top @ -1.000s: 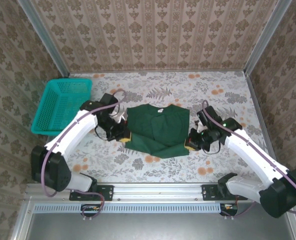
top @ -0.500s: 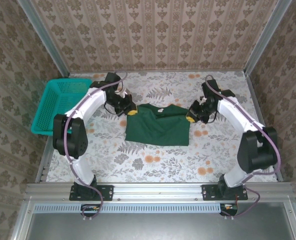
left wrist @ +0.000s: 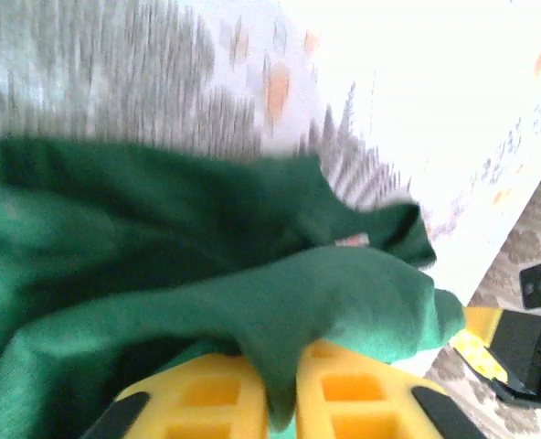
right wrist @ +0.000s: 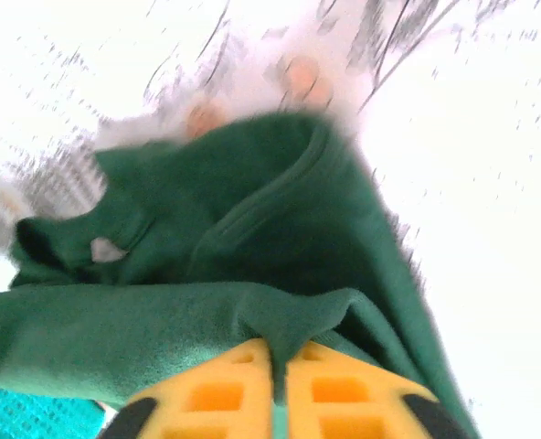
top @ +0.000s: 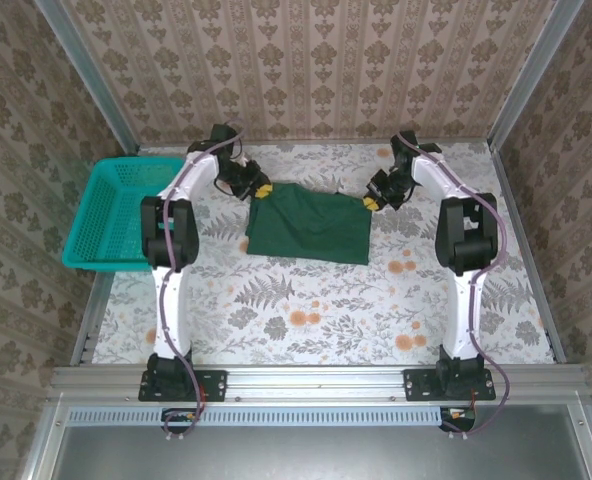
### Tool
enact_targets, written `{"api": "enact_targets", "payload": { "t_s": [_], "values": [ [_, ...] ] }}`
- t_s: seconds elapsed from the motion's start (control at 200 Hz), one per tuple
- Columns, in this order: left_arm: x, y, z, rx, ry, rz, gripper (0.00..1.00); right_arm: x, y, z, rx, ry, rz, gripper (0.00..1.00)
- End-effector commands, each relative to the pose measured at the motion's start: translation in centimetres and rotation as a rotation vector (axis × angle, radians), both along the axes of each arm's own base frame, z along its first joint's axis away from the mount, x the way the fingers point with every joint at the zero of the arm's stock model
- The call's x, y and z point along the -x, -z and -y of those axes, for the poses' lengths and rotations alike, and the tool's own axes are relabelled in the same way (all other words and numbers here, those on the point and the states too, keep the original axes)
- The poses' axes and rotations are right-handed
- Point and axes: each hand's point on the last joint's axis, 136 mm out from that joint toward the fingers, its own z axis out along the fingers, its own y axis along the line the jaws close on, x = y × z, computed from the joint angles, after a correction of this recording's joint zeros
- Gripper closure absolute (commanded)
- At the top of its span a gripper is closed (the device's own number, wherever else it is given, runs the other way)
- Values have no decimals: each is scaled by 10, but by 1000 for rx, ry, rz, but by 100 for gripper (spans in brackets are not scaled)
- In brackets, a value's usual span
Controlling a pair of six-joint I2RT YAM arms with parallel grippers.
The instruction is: Fold and stack the t-shirts
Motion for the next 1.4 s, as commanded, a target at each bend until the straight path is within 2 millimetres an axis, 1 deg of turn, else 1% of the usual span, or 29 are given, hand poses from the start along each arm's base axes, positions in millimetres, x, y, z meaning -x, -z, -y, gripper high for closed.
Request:
{"api": "enact_targets", "payload": {
  "t_s": [0.0, 0.035, 0.055, 0.145, 0.195, 0.24, 0.31, 0.36, 0.4, 0.405, 0.425, 0.43, 0.45, 0.455, 0.485, 0.535, 0.605, 0.64, 0.695, 0.745, 0.82, 0.91, 0.985, 1.035, 1.065, 1.155, 1.295, 1.365, 1.395],
  "values": [
    [-32, -11, -20, -28, -91, 40, 75, -19, 3, 24, -2, 90, -30, 49],
    [-38, -16, -23, -30, -117, 58, 75, -29, -4, 28, -11, 88, -11, 38],
    [-41, -19, -26, -33, -132, 70, 74, -32, -8, 30, -7, 82, -5, 36],
    [-41, -39, -30, -47, -161, 122, 72, -44, -34, 44, 38, 43, 50, 34],
    [-36, -48, -30, -66, -167, 147, 72, -43, -46, 49, 56, 24, 66, 34],
    [-28, -55, -29, -82, -164, 166, 69, -40, -55, 48, 64, 0, 81, 35],
    [-14, -64, -21, -93, -136, 198, 68, -27, -67, 35, 81, -75, 101, 40],
    [-2, -67, -10, -96, -93, 212, 68, -17, -75, 20, 84, -133, 125, 45],
    [9, -68, 1, -97, -46, 222, 68, -6, -78, 3, 70, -176, 145, 48],
    [10, -68, 3, -99, -39, 223, 68, -3, -77, -2, 62, -188, 146, 49],
    [16, -66, 8, -103, -17, 222, 68, 0, -78, -10, 50, -199, 161, 50],
    [18, -65, 10, -104, -10, 221, 68, 3, -77, -14, 38, -205, 162, 51],
    [24, -63, 17, -104, 17, 219, 68, 6, -79, -21, 20, -208, 173, 52],
    [26, -62, 18, -103, 24, 219, 68, 9, -76, -26, 8, -214, 173, 53],
    [34, -58, 29, -94, 69, 216, 68, 16, -74, -38, -22, -217, 181, 56],
    [50, -48, 44, -91, 132, 188, 70, 32, -63, -60, -79, -225, 184, 63],
    [69, -31, 55, -109, 201, 161, 71, 52, -46, -88, -140, -234, 174, 68],
    [76, -22, 58, -122, 225, 149, 70, 59, -36, -99, -155, -246, 167, 70],
    [87, -10, 59, -125, 245, 118, 70, 73, -17, -110, -149, -264, 129, 71],
    [96, 5, 56, -150, 270, 101, 70, 83, -1, -118, -145, -284, 102, 72],
    [114, 31, 41, -234, 309, 56, 71, 94, 23, -117, -117, -289, 58, 73],
    [139, 60, 20, -303, 346, -5, 72, 109, 47, -107, -65, -301, 16, 74],
    [160, 70, 8, -320, 367, -31, 72, 123, 58, -99, -40, -320, -6, 75],
    [175, 71, 2, -325, 386, -37, 72, 135, 60, -95, -33, -332, -18, 75],
    [181, 69, 0, -324, 393, -31, 72, 135, 59, -95, -39, -339, 15, 75],
    [211, 70, -9, -321, 419, -54, 72, 151, 59, -89, -28, -363, 30, 75],
    [247, 58, -24, -324, 420, -63, 71, 181, 59, -82, -21, -411, 43, 74],
    [260, 51, -29, -324, 416, -63, 71, 194, 56, -82, -28, -438, 55, 70],
    [263, 45, -30, -319, 413, -56, 70, 198, 52, -84, -36, -454, 67, 66]
  ]
}}
